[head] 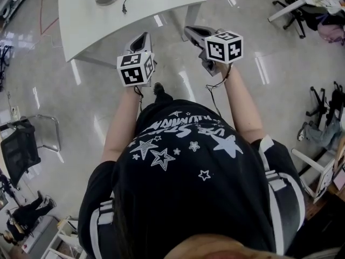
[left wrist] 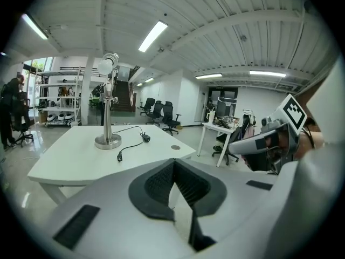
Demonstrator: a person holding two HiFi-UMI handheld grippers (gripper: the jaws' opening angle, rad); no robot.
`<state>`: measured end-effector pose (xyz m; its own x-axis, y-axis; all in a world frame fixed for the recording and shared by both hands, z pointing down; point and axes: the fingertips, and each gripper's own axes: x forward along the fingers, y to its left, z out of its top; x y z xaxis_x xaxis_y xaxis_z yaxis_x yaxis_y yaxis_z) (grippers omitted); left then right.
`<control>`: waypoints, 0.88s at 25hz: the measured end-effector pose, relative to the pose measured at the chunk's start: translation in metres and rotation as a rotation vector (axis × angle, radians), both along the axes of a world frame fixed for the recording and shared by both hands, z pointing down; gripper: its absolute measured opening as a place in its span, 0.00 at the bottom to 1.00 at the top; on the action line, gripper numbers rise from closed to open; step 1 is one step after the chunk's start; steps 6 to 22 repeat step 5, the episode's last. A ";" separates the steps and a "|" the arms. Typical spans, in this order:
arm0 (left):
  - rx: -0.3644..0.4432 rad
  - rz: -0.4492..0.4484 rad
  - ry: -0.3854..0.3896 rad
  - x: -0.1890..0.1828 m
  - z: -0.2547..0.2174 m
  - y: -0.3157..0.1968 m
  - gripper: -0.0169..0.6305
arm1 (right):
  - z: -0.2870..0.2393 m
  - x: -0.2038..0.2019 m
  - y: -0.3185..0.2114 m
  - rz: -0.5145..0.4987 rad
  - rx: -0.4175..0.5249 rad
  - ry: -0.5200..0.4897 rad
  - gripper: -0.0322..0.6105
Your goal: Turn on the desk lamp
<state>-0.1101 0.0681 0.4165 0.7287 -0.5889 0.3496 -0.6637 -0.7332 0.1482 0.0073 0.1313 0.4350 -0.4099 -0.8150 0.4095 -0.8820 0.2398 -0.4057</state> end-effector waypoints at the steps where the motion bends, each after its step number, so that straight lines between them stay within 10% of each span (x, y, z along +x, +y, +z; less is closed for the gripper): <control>1: -0.001 -0.001 0.000 0.001 0.001 0.006 0.04 | 0.001 0.000 0.006 -0.003 -0.001 0.003 0.06; 22: -0.008 -0.005 -0.002 0.003 0.007 0.031 0.04 | 0.008 0.004 0.031 -0.004 -0.005 0.006 0.06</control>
